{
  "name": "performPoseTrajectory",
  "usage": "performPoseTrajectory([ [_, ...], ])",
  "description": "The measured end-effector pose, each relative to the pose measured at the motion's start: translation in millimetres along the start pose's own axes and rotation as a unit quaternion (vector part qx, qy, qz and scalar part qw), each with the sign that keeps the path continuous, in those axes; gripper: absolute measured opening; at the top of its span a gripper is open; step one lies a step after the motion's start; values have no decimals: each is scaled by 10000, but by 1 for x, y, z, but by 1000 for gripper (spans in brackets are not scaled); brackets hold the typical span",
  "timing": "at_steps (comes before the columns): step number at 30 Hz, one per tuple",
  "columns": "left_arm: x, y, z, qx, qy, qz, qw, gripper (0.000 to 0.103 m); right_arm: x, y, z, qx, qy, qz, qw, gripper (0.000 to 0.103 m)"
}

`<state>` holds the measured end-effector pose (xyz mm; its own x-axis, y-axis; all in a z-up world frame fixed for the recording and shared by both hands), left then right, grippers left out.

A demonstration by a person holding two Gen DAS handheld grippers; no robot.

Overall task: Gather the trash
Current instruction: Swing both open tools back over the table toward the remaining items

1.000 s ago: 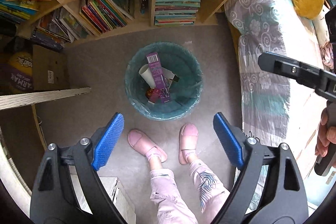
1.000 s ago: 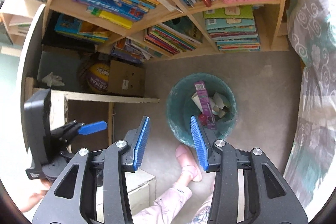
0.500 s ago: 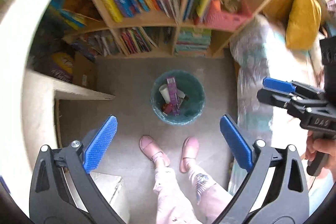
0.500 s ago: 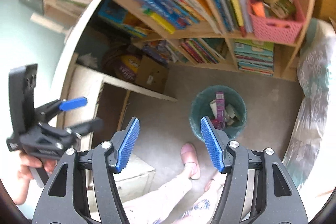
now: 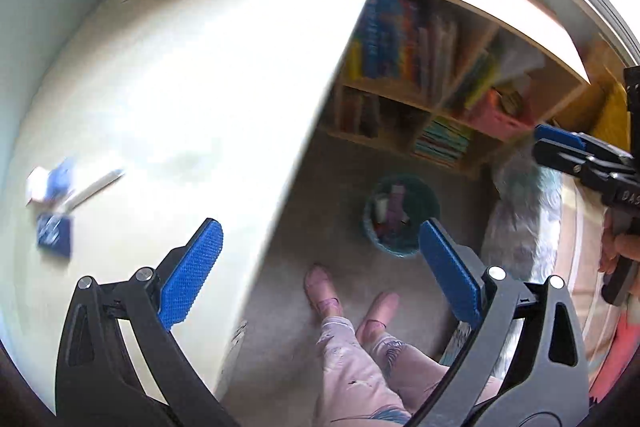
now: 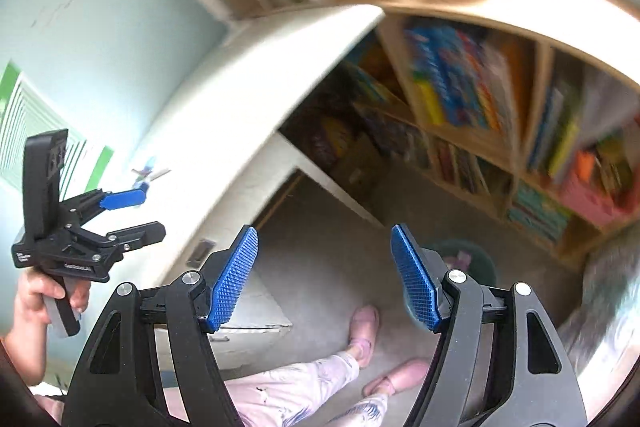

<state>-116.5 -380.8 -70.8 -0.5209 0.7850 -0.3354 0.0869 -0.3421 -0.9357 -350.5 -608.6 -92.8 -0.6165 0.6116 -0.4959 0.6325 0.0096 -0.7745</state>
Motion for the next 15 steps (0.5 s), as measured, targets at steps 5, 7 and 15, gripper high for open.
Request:
performPoseTrajectory([
  [5, 22, -26, -45, -287, -645, 218, 9973, 96, -24, 11, -42, -293, -557, -14, 9980, 70],
  [7, 32, -31, -60, -383, -914, 250, 9948, 96, -32, 19, -59, -402, -751, -83, 9963, 70],
  [15, 71, -47, -125, -712, -1882, 277, 9792, 96, -60, 47, -131, -862, -1479, -286, 9848, 70],
])
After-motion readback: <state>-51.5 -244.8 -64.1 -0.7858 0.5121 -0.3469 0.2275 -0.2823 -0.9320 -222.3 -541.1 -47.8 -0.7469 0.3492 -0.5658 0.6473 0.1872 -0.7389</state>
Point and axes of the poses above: each gripper's, at about its wrist camera, not at the fingertips, and y roughly the way its jaws point, z to its right, x to its underside, the point moved 1 cm from there along y, roughly the way its jaws point, and after that the axes turned 7 degrees about x, right-handed, at the moved point
